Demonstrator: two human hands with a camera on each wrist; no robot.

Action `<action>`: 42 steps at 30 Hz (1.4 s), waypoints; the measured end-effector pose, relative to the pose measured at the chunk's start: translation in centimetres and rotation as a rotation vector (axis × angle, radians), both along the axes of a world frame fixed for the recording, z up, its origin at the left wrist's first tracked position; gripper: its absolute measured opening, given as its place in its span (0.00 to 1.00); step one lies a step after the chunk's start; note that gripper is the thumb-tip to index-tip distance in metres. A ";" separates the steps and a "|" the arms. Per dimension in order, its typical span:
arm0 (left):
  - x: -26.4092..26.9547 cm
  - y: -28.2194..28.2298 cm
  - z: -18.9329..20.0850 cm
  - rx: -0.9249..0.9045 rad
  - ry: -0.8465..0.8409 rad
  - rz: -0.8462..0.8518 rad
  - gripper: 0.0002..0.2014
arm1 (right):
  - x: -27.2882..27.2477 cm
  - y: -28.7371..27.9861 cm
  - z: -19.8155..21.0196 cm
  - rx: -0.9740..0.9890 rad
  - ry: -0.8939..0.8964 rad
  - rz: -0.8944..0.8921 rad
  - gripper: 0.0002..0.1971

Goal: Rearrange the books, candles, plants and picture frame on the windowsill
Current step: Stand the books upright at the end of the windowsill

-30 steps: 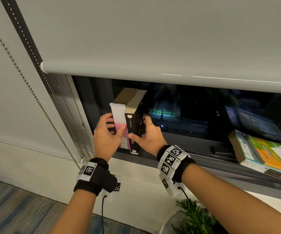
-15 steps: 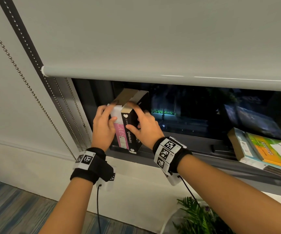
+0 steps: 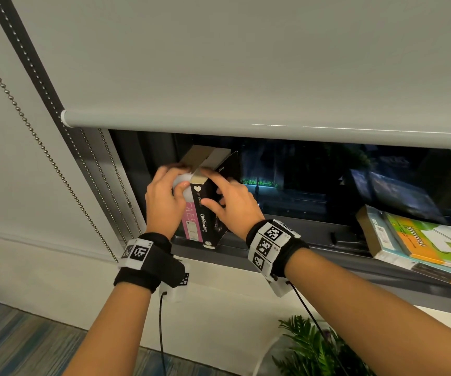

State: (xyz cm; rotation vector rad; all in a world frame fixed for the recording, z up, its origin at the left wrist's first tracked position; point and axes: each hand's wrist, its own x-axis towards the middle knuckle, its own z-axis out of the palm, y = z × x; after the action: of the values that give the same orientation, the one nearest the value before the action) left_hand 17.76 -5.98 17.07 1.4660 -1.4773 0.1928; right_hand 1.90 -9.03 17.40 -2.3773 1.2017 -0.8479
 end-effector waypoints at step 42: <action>-26.1 -3.0 -3.2 0.780 -0.261 -0.693 0.19 | -30.1 1.1 -6.3 0.317 0.670 -0.619 0.50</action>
State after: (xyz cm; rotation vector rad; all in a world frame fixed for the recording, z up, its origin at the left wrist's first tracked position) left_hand -8.32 -8.97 13.88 1.4202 -2.3406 -0.7121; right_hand -28.21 -7.94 11.07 -2.0823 2.2030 0.0568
